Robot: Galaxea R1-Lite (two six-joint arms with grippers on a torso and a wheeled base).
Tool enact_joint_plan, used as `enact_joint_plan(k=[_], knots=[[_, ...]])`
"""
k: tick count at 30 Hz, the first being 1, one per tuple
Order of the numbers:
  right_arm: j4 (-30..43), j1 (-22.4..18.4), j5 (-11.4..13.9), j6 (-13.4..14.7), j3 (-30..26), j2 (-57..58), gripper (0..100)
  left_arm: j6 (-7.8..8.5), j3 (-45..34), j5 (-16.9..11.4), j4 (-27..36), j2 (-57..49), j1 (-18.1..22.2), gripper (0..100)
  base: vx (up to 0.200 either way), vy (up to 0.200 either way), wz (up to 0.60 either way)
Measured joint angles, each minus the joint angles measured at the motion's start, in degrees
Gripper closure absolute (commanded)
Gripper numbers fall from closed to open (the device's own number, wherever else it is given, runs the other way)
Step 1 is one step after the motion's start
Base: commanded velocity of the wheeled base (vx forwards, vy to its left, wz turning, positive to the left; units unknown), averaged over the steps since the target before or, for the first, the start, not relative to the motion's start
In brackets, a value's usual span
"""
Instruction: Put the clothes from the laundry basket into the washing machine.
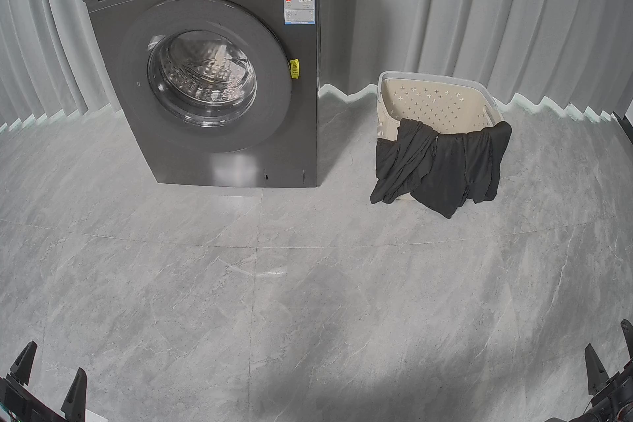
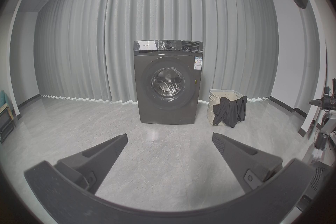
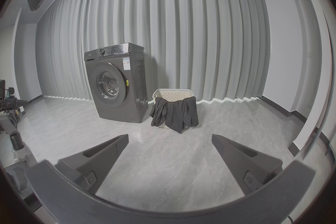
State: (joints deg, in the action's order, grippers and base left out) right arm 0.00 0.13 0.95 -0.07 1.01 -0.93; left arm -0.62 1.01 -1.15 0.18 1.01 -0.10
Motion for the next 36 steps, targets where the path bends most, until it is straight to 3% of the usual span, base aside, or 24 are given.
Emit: enact_joint_plan(k=[11, 36], knots=[[0.00, 0.00, 0.00, 0.07, 0.00, 0.00, 0, -0.72, 0.00, 0.09, 0.00, 0.00, 0.00, 0, 0.000, 0.000, 0.00], [0.00, 0.00, 0.00, 0.00, 0.00, 0.00, 0, -1.29, 0.00, 0.26, 0.00, 0.00, 0.00, 0, 0.200, 0.000, 0.00]])
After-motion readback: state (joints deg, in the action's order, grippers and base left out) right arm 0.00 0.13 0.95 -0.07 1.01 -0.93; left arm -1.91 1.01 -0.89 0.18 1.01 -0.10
